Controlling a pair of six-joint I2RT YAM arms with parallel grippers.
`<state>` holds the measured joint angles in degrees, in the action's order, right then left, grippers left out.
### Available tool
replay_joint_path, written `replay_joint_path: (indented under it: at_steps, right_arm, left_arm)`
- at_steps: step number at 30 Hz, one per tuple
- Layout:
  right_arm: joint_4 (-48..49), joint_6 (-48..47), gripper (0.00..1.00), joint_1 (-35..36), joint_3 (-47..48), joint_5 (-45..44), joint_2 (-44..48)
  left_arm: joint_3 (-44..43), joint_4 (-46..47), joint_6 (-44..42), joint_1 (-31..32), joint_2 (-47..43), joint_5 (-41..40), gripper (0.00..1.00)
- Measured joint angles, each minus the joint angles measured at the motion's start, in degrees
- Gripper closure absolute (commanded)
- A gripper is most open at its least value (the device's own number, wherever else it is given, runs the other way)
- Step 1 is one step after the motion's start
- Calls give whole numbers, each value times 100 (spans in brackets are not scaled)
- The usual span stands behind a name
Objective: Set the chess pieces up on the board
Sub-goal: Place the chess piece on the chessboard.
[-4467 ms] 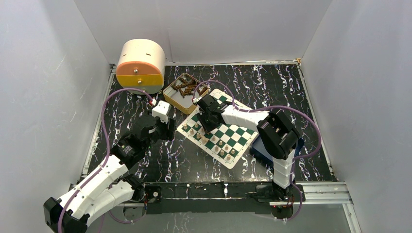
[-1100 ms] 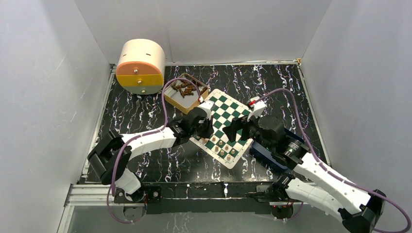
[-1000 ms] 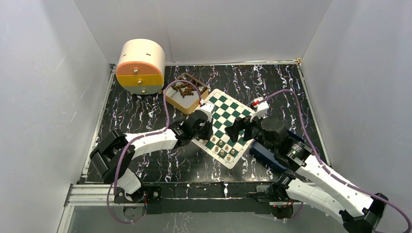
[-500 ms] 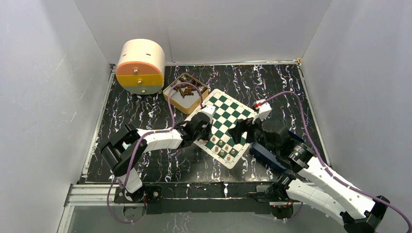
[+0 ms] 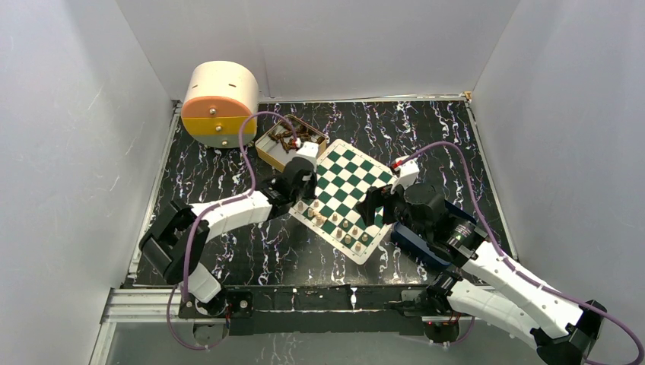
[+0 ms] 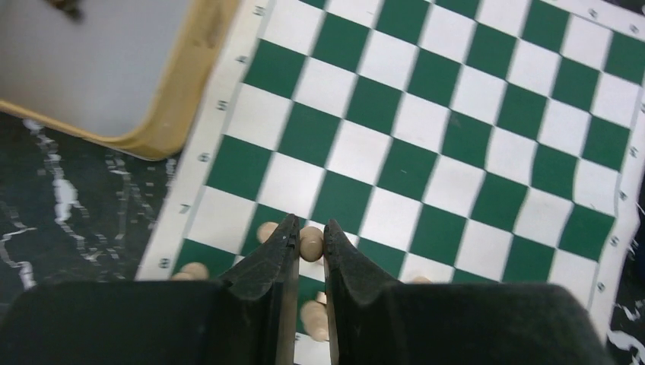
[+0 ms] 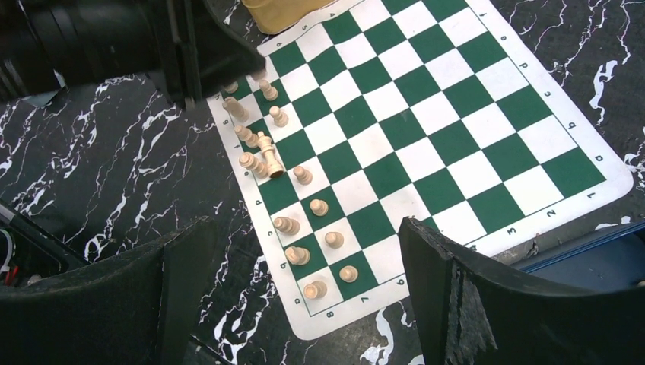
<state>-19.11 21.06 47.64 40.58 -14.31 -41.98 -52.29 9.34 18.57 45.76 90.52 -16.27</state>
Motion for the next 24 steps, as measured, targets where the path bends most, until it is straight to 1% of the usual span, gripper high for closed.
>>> replay_joint_path:
  at_steps: [5, 7, 13, 24]
  right_arm:
    - [9, -7, 1, 0, 0, 11, -20]
    - [17, -17, 1, 0, 0, 11, -20]
    - [26, -28, 1, 0, 0, 7, -37]
    - [17, -31, 1, 0, 0, -20, -50]
  left_arm:
    - [17, -42, -20, -586, -76, -7, 92]
    - [20, -59, -52, -715, -74, -9, 92]
    - [50, 2, -79, -793, -50, 24, 92]
    - [382, 247, -111, -846, 267, 149, 91]
